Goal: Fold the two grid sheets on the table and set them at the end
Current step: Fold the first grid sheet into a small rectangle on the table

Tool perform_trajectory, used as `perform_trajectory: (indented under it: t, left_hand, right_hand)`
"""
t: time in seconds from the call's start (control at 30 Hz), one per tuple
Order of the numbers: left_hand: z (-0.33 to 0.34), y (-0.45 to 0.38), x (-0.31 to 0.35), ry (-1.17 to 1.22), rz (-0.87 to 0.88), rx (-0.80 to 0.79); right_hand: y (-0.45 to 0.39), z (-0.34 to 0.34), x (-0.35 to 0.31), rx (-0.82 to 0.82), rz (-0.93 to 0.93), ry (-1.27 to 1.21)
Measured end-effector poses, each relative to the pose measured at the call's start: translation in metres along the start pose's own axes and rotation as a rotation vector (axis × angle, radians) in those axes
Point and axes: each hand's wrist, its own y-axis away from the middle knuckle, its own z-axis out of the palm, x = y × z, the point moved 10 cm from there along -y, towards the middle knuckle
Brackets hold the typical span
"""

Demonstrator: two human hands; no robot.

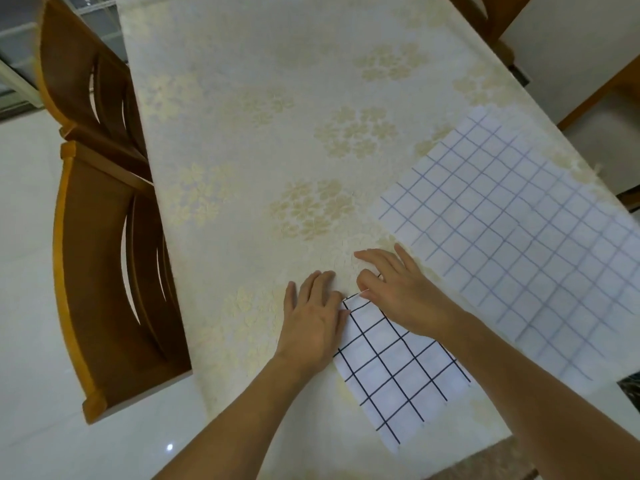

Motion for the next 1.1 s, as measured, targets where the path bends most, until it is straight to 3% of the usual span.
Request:
perform_trajectory:
  t: [0.27, 0.5, 0.63, 0.77, 0.9, 1.1]
  left_hand:
    - [-0.037, -0.003, 0.004, -0.182, 0.273, 0.065]
    - [-0.059, -0.023, -0.040, -0.099, 0.098, -0.003]
    - [-0.085, -0.039, -0.037, -0.054, 0.118, 0.041]
    - [-0.152, -0.058, -0.015, -0.054, 0.196, 0.267]
    - [-0.210, -0.063, 0.002, -0.046, 0.210, 0.431]
    - [-0.241, -0.027, 0.031, -0.050, 0.345, 0.528]
  right_hand:
    - [-0.029, -0.006, -0.007, -0.265, -0.038, -0.094]
    - [-0.053, -0.015, -0.012, -0.337, 0.082, -0.053]
    - [-0.067, -0.044, -0.012, -0.196, 0.121, 0.025]
    - [-0.074, -0.112, -0.004, 0.130, 0.208, 0.049]
    - [-0.067, -0.177, -0.009, 0.349, 0.256, 0.095]
    - [-0.028, -0.198, -0.031, 0.469, 0.341, 0.095]
